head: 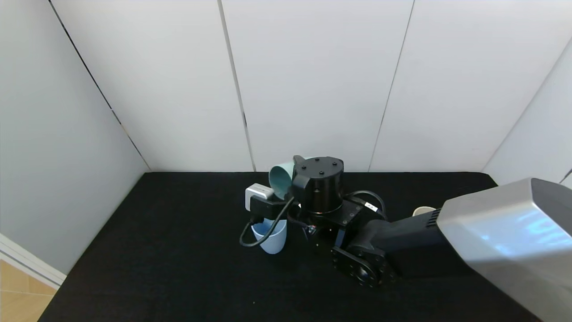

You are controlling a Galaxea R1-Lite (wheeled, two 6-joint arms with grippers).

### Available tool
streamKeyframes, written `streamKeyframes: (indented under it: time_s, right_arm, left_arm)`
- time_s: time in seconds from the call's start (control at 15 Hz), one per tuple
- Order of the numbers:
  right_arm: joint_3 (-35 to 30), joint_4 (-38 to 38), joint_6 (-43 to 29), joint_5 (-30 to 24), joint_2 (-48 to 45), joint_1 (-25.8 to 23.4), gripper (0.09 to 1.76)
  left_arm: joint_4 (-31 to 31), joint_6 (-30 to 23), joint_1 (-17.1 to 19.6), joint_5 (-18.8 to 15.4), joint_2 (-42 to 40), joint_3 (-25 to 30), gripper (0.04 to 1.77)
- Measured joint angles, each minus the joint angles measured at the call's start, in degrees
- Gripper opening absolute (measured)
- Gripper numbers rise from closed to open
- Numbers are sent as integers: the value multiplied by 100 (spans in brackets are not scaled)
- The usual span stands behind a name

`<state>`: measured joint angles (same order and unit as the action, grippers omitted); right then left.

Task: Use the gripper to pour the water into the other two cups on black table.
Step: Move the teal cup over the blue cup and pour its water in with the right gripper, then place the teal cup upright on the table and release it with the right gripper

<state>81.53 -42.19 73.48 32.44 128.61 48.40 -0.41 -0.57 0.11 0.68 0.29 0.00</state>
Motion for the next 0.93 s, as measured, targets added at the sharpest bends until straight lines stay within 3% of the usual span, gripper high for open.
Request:
streamKeyframes:
  time_s: [0.6, 0.8, 0.93]
  right_arm:
    - [-822, 586, -3897, -30, -913, -512, 120]
    - [-1420, 603, -4585, -684, -1287, -874, 120]
    - [-1936, 606, -5433, -1059, -1610, -1050, 120]
  left_arm:
    - [0, 0, 0, -2, 0, 0, 172]
    - [1, -2, -1, 0, 0, 0, 172]
    - [0, 0, -1, 0, 0, 0, 172]
